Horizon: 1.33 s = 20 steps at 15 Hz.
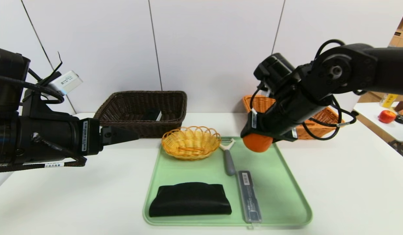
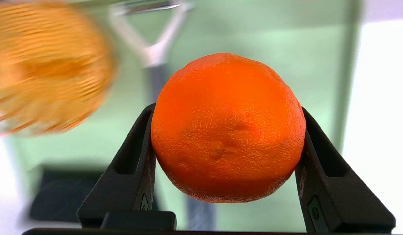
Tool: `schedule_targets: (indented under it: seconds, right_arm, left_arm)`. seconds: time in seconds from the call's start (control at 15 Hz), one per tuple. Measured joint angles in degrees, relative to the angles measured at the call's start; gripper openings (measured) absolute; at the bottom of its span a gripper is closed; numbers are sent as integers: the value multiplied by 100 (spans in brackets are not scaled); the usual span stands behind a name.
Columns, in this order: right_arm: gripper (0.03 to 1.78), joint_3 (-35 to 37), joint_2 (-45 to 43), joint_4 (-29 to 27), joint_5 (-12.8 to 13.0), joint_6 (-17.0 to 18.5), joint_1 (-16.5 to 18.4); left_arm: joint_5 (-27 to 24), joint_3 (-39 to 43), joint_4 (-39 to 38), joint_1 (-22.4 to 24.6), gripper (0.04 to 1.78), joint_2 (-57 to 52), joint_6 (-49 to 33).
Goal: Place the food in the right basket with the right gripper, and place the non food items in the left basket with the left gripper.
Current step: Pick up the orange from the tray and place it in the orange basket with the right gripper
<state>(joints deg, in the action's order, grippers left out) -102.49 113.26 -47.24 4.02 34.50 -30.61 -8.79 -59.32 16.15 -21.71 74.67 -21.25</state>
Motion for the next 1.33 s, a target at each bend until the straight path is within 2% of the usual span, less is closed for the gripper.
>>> schedule_targets:
  seconds: [0.07, 0.13, 0.2, 0.33, 0.53, 0.6, 0.87, 1.0, 1.2, 1.33]
  right_arm:
    - [115, -179, -130, -91, -266, 160, -30]
    - [115, -402, -222, -151, -423, 304, -45]
    - [115, -636, -299, -152, -468, 373, -45]
    - [115, -851, -436, 179, -306, 119, 27]
    - [115, -908, -378, 1252, 302, -402, 316]
    - [115, -909, -284, 1497, 385, -516, 427]
    - [115, -914, 313, 2222, 441, -780, 881]
    - [115, -914, 589, 2363, 462, -964, 1089]
    - [115, -923, 947, 2483, 628, -1339, 1369]
    - [115, -923, 1089, 2610, 645, -1417, 1480]
  left_arm:
    - [-2, 0, 0, 0, 169, 2, 2]
    - [-2, 0, 2, -2, 169, 5, 0]
    - [-5, 0, 2, -6, 169, 9, 4]
    - [-7, -5, -1, -9, 169, 24, 2]
    - [-11, -7, -4, -9, 169, 59, 2]
    - [-13, -10, -6, -9, 169, 74, 2]
    - [-11, -11, -6, -6, 169, 116, 4]
    - [-11, -5, -6, -2, 169, 124, 2]
    - [-7, -2, -12, 0, 169, 160, 6]
    - [-5, -13, -17, 0, 169, 193, 4]
